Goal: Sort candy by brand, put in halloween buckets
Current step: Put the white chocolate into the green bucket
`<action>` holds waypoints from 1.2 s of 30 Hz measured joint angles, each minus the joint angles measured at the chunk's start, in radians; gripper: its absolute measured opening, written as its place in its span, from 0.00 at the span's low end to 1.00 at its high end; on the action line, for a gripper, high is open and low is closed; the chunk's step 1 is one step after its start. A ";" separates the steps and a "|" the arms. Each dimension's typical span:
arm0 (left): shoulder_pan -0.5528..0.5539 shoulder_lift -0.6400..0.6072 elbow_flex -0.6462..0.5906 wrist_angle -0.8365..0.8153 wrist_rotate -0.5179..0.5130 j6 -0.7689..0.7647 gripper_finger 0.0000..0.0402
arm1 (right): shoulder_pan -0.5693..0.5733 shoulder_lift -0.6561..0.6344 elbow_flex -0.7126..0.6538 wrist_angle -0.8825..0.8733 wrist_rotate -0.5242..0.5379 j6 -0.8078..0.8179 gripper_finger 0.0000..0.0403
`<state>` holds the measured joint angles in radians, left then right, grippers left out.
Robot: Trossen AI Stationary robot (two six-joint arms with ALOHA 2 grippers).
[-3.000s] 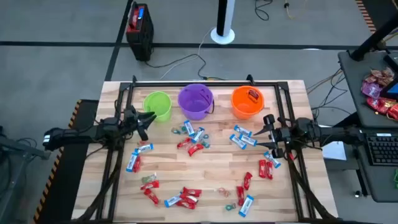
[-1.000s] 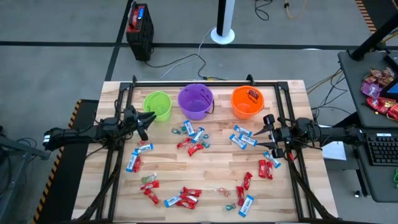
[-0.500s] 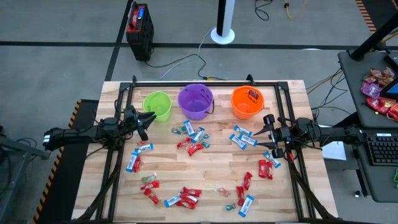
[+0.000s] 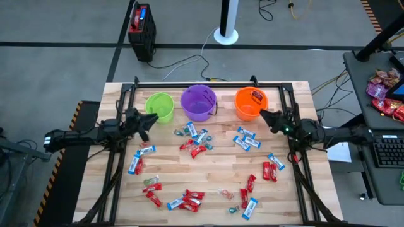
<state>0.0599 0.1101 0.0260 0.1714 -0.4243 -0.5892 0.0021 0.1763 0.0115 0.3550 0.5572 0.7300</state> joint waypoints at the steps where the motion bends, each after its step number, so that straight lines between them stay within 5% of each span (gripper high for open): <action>1: 0.000 0.000 0.000 0.044 0.003 -0.165 0.22 | 0.000 0.018 0.004 0.051 -0.005 -0.022 0.44; 2: 0.000 -0.001 0.002 0.081 0.003 -0.313 0.22 | 0.000 0.034 0.021 0.059 -0.006 -0.044 0.44; 4: 0.000 0.003 0.001 0.157 0.004 -0.373 0.22 | -0.001 0.070 0.085 0.055 -0.005 -0.094 0.44; 8: -0.003 0.039 0.068 0.220 0.279 -0.216 0.22 | -0.001 0.145 0.252 -0.142 0.007 -0.133 0.44; 11: -0.002 0.101 0.184 0.162 0.391 -0.157 0.22 | -0.001 0.199 0.411 -0.449 0.037 -0.056 0.44; 17: -0.012 0.334 0.526 -0.500 0.500 -0.252 0.22 | -0.011 0.324 0.704 -1.025 0.129 0.080 0.44; 23: -0.057 0.680 0.817 -1.068 0.600 -0.312 0.22 | -0.012 0.414 0.879 -1.124 0.275 -0.018 0.44; 30: -0.093 0.984 0.978 -1.302 0.594 -0.156 0.22 | -0.035 0.512 1.026 -1.124 0.239 -0.099 0.44; 36: -0.117 1.121 1.029 -1.371 0.596 0.012 0.22 | -0.053 0.645 1.111 -1.122 0.168 -0.219 0.44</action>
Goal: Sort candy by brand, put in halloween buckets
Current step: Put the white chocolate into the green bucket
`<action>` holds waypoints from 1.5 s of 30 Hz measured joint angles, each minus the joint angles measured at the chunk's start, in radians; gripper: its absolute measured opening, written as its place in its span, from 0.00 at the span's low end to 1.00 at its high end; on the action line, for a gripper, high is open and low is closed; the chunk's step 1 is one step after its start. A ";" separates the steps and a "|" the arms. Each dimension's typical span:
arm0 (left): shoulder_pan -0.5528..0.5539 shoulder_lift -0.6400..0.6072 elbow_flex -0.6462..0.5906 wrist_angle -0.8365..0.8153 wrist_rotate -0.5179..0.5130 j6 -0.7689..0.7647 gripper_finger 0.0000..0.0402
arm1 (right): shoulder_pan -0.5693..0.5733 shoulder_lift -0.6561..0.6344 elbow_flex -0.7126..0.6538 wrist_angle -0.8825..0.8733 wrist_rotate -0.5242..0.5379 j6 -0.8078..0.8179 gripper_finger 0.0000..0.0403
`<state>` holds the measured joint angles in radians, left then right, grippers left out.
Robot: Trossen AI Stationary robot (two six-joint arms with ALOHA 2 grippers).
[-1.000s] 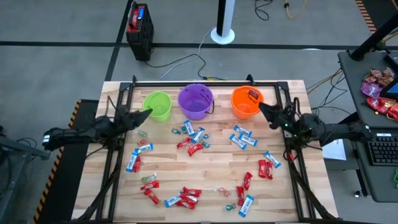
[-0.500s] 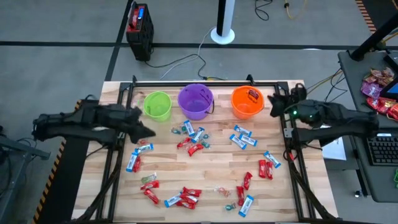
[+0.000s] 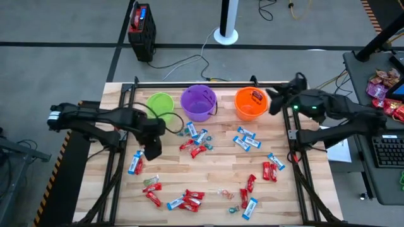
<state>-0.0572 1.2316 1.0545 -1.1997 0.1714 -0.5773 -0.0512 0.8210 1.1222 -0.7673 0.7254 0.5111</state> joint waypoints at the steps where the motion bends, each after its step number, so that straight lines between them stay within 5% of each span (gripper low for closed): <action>1: -0.001 0.014 0.002 -0.006 -0.001 0.024 0.22 | -0.010 0.019 0.012 0.001 0.001 -0.002 0.44; 9: 0.028 0.181 -0.010 -0.156 -0.068 -0.008 0.22 | -0.098 0.120 0.089 0.002 -0.009 -0.016 0.44; 15: -0.002 0.258 -0.082 -0.038 -0.089 0.095 0.22 | -0.140 0.173 0.137 -0.011 -0.121 -0.100 0.44; 21: -0.032 0.260 -0.158 -0.017 -0.079 0.074 0.23 | -0.145 0.192 0.206 -0.011 -0.148 -0.141 0.44; 33: -0.040 0.256 -0.286 0.130 -0.127 0.050 0.41 | -0.144 0.205 0.260 -0.023 -0.150 -0.198 0.44; 45: -0.040 0.255 -0.375 0.266 -0.160 0.068 0.41 | -0.144 0.231 0.259 -0.025 -0.150 -0.199 0.44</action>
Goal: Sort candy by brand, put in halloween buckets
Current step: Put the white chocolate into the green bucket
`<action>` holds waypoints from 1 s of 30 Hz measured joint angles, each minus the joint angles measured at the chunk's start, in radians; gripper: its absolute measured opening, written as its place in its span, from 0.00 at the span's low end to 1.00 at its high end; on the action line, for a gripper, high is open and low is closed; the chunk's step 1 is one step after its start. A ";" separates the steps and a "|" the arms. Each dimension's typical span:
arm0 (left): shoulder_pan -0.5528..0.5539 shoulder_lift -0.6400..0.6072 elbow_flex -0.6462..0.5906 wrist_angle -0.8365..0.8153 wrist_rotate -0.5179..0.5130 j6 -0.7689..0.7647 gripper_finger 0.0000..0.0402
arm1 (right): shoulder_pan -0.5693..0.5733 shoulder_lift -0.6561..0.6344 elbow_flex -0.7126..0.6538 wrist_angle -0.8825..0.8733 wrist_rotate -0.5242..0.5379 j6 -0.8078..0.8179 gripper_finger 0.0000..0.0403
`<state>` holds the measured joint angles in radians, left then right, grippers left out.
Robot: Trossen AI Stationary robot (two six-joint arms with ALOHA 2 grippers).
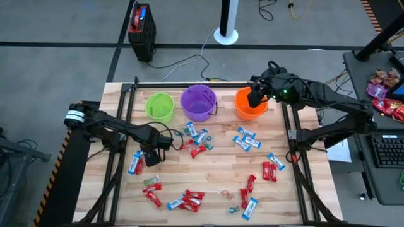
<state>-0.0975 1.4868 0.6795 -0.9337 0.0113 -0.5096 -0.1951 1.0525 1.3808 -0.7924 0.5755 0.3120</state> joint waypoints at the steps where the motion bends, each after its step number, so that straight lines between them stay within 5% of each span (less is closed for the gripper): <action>1: 0.000 0.000 0.001 0.000 0.000 0.000 0.40 | 0.000 0.004 0.000 0.000 0.000 -0.002 0.44; 17: 0.000 -0.002 0.029 0.017 0.027 0.001 0.02 | 0.000 0.038 0.000 -0.004 0.000 -0.028 0.44; 30: -0.020 -0.141 0.171 0.017 0.163 0.082 0.00 | 0.000 0.029 0.000 -0.013 0.000 -0.042 0.44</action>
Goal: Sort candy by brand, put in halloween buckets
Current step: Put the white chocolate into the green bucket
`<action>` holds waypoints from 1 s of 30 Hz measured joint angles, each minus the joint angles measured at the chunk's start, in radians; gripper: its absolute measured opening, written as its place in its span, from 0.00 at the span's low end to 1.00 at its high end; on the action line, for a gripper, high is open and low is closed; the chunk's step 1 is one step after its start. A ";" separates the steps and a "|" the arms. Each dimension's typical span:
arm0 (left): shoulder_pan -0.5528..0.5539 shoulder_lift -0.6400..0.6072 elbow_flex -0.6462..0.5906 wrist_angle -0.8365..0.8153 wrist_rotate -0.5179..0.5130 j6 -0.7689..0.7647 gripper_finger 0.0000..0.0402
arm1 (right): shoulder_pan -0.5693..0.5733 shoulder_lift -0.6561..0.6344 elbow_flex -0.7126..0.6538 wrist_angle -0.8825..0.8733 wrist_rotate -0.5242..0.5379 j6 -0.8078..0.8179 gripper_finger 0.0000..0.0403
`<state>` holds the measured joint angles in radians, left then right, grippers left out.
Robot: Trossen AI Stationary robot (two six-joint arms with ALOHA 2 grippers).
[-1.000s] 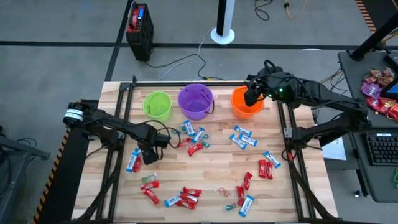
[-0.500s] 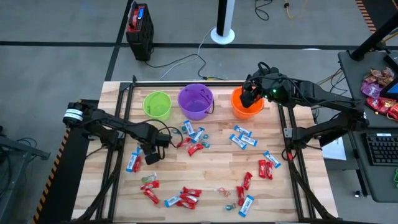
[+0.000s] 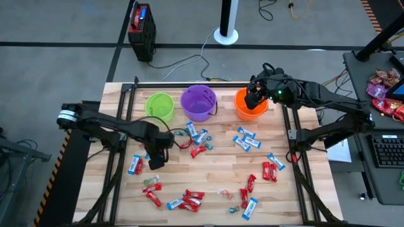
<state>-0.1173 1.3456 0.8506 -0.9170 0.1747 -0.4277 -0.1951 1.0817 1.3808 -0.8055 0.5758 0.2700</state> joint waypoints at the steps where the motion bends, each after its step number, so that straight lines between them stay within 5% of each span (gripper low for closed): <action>1: 0.000 -0.029 0.009 0.000 -0.001 -0.005 0.00 | 0.000 0.000 0.000 0.000 0.000 -0.005 0.44; 8: 0.000 -0.258 0.072 0.004 -0.098 -0.099 0.00 | 0.000 -0.001 0.000 0.000 0.000 -0.039 0.44; 20: 0.172 -0.419 0.138 0.116 -0.736 -0.133 0.00 | 0.000 -0.001 0.000 0.002 0.001 -0.046 0.44; 23: 0.291 -0.385 0.137 0.113 -0.729 -0.118 0.00 | 0.000 -0.001 0.000 0.002 0.001 -0.046 0.44; 30: 0.564 -0.263 0.135 0.077 -0.510 -0.039 0.00 | 0.000 -0.001 0.000 0.002 0.001 -0.045 0.44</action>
<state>0.4469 1.0827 0.9855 -0.8404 -0.3355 -0.4668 -0.1951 1.0809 1.3804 -0.8040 0.5766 0.2249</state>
